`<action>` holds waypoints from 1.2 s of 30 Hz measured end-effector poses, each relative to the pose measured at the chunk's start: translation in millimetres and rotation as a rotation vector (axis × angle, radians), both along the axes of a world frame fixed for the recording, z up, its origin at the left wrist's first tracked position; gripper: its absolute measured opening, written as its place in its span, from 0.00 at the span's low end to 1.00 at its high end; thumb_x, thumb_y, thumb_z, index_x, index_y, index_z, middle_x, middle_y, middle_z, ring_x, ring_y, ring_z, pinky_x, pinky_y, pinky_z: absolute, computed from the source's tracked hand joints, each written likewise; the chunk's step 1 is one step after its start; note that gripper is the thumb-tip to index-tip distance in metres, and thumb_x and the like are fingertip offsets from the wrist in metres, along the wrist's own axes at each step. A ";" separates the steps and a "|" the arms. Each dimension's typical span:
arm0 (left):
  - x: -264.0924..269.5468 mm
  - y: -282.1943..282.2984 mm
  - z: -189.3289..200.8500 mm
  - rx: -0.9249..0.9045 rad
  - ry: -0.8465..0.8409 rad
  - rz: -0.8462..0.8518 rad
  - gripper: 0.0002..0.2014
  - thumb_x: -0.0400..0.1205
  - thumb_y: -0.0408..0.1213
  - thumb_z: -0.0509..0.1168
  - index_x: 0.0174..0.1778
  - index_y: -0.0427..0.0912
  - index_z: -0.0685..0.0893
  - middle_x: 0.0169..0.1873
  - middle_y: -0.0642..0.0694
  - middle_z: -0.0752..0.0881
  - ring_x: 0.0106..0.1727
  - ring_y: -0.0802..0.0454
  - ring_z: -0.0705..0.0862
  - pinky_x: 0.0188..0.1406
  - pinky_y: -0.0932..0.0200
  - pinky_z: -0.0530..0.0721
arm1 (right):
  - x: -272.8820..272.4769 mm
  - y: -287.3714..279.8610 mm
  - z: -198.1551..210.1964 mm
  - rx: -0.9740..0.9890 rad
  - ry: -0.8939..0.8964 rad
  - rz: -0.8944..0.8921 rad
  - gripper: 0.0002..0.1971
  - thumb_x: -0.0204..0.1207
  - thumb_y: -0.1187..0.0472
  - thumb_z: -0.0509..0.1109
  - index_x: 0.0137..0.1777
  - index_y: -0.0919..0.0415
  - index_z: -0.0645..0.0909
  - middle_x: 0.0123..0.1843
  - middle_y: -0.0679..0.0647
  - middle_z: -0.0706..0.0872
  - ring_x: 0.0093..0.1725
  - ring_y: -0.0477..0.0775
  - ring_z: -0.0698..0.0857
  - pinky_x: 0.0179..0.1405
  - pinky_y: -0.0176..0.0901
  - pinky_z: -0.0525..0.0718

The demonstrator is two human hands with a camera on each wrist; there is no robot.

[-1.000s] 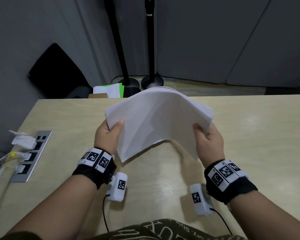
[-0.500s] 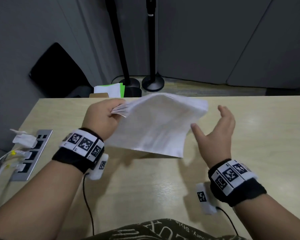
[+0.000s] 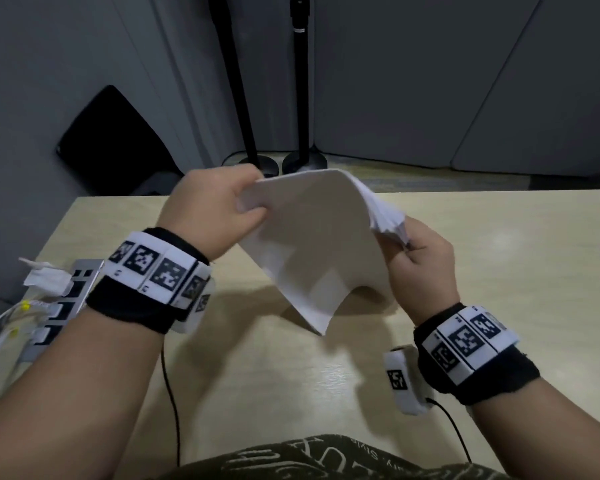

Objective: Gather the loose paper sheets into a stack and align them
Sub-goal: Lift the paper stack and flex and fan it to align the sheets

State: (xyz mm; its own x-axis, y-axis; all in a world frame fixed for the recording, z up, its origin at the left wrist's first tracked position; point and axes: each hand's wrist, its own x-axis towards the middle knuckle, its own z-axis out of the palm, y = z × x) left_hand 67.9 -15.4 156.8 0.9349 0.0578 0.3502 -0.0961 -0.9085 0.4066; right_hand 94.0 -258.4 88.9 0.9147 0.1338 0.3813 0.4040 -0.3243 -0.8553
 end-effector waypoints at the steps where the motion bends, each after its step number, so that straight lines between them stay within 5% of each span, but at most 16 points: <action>1: 0.1 3.8 -1.8 -0.068 0.008 0.039 0.08 0.71 0.44 0.72 0.44 0.51 0.85 0.33 0.55 0.85 0.41 0.49 0.84 0.41 0.55 0.80 | 0.6 -0.7 -0.4 0.035 0.009 -0.020 0.18 0.78 0.70 0.67 0.34 0.46 0.80 0.31 0.22 0.81 0.36 0.28 0.80 0.34 0.19 0.71; 6: -2.0 -13.2 -12.0 -0.504 -0.093 0.150 0.11 0.68 0.40 0.77 0.30 0.55 0.80 0.25 0.61 0.82 0.29 0.64 0.78 0.32 0.67 0.75 | -0.5 7.6 1.6 0.112 0.044 -0.053 0.09 0.80 0.64 0.67 0.38 0.57 0.82 0.29 0.23 0.80 0.34 0.26 0.79 0.34 0.17 0.70; 11: -6.1 -26.2 -5.2 -0.909 -0.265 -0.027 0.15 0.69 0.29 0.75 0.32 0.55 0.80 0.26 0.62 0.84 0.30 0.64 0.81 0.32 0.68 0.79 | -4.3 3.5 9.9 0.239 -0.012 -0.114 0.10 0.80 0.61 0.68 0.41 0.43 0.78 0.33 0.35 0.83 0.34 0.33 0.79 0.34 0.27 0.76; 15: -3.5 -26.3 -14.2 -0.867 -0.141 -0.063 0.10 0.72 0.35 0.73 0.39 0.56 0.81 0.35 0.61 0.84 0.39 0.59 0.82 0.40 0.64 0.79 | -1.3 3.7 8.4 0.288 0.066 -0.099 0.17 0.76 0.64 0.69 0.62 0.48 0.74 0.54 0.45 0.86 0.50 0.43 0.86 0.50 0.39 0.84; 21: -6.3 -32.5 -12.4 -0.929 -0.211 -0.018 0.05 0.76 0.47 0.68 0.41 0.52 0.83 0.36 0.60 0.84 0.40 0.61 0.81 0.42 0.67 0.77 | -2.2 2.9 21.7 0.235 -0.054 -0.089 0.31 0.78 0.71 0.65 0.72 0.39 0.63 0.66 0.53 0.80 0.53 0.52 0.86 0.53 0.47 0.86; 24: -3.3 -33.1 -11.6 -0.912 -0.266 0.060 0.10 0.80 0.47 0.62 0.42 0.44 0.83 0.36 0.59 0.85 0.41 0.61 0.81 0.43 0.65 0.76 | -3.5 6.9 27.8 0.159 -0.180 -0.082 0.32 0.77 0.74 0.65 0.76 0.48 0.62 0.71 0.55 0.77 0.65 0.49 0.82 0.60 0.56 0.85; 27: -1.9 -32.4 -12.0 -0.929 -0.298 0.110 0.09 0.81 0.38 0.59 0.37 0.47 0.83 0.33 0.61 0.85 0.39 0.64 0.80 0.41 0.69 0.76 | -2.6 8.3 26.5 0.062 -0.251 -0.078 0.25 0.77 0.72 0.64 0.73 0.59 0.70 0.68 0.50 0.79 0.67 0.55 0.80 0.63 0.64 0.80; 30: -0.5 -29.4 -9.3 -0.943 -0.321 0.164 0.13 0.79 0.37 0.55 0.34 0.52 0.83 0.33 0.59 0.85 0.41 0.59 0.81 0.43 0.62 0.75 | -2.3 8.1 27.9 0.048 -0.253 -0.099 0.19 0.77 0.70 0.64 0.68 0.60 0.74 0.61 0.35 0.78 0.57 0.52 0.84 0.57 0.55 0.84; 33: -2.4 -25.9 -12.9 -1.075 -0.286 0.005 0.09 0.79 0.49 0.60 0.43 0.51 0.82 0.37 0.55 0.86 0.44 0.54 0.82 0.45 0.57 0.77 | -4.4 7.8 29.7 0.097 -0.214 -0.123 0.21 0.77 0.69 0.66 0.68 0.55 0.71 0.49 0.35 0.81 0.39 0.56 0.80 0.42 0.45 0.84; 35: -7.1 -20.7 -22.7 -1.059 -0.182 -0.152 0.22 0.69 0.62 0.70 0.53 0.55 0.79 0.45 0.51 0.85 0.48 0.52 0.82 0.46 0.59 0.80 | -5.9 6.8 28.6 0.187 -0.106 -0.116 0.25 0.76 0.69 0.68 0.70 0.52 0.67 0.42 0.47 0.83 0.39 0.55 0.84 0.41 0.48 0.86; 36: -9.1 -19.2 -28.9 -1.003 -0.123 -0.186 0.29 0.63 0.62 0.75 0.57 0.57 0.77 0.50 0.50 0.84 0.53 0.52 0.82 0.50 0.60 0.82 | -6.0 6.1 25.4 0.224 -0.028 -0.102 0.26 0.76 0.69 0.70 0.70 0.51 0.67 0.42 0.45 0.84 0.41 0.49 0.86 0.44 0.44 0.87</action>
